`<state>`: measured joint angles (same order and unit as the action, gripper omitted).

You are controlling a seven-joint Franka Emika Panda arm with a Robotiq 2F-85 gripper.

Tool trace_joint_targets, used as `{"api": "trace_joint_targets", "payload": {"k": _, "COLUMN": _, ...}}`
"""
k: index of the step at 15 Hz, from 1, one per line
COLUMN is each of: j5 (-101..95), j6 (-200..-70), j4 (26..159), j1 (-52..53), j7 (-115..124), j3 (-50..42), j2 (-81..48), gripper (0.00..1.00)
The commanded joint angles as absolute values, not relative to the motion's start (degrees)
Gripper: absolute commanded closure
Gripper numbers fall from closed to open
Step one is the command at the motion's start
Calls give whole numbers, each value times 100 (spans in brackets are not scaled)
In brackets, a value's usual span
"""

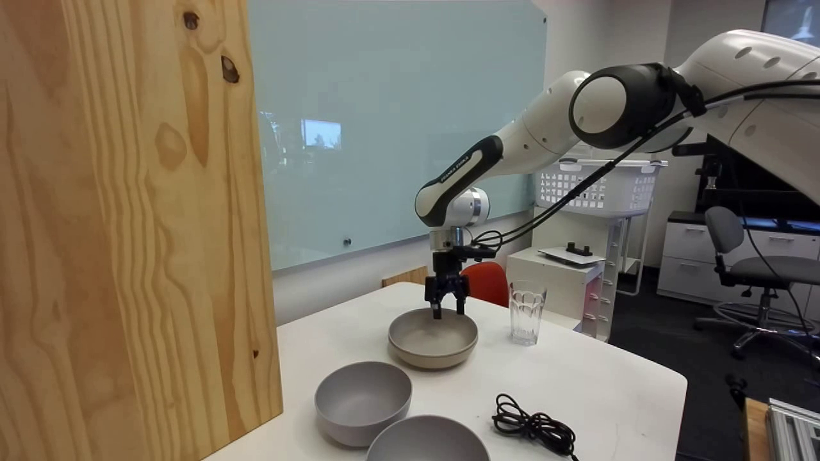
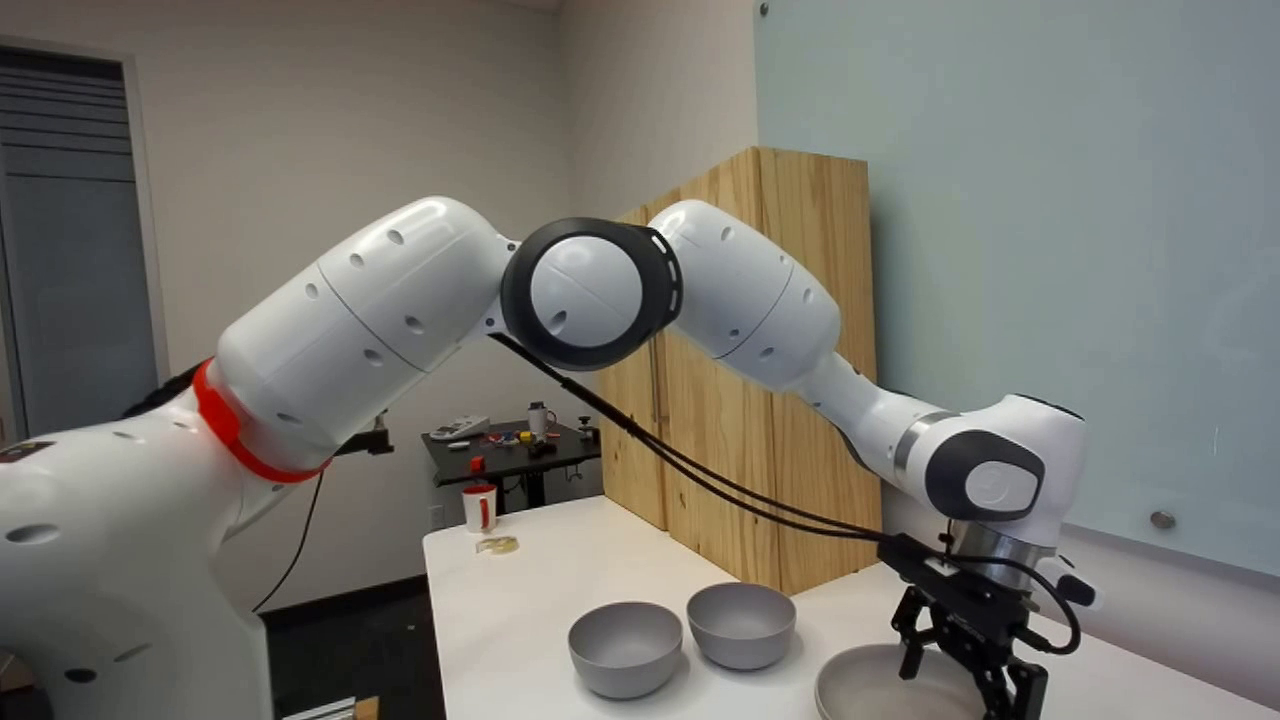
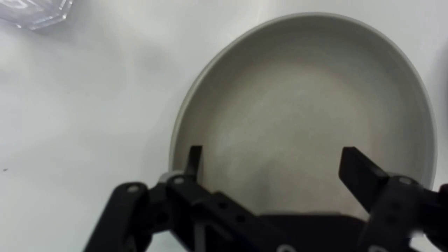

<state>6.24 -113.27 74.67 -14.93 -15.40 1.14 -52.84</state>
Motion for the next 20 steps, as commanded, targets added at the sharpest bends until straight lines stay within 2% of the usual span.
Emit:
{"api": "trace_joint_targets", "payload": {"k": 1, "j5": 695, "j6": -11345, "j4": 7470, "j1": -1604, "j7": -1803, "j3": 129, "j2": -5329, "gripper": 0}}
{"api": "trace_joint_targets", "payload": {"k": 20, "j5": 708, "j6": -11437, "j4": 7486, "j1": -1841, "j7": -1879, "j3": 46, "j2": -5301, "gripper": 0}}
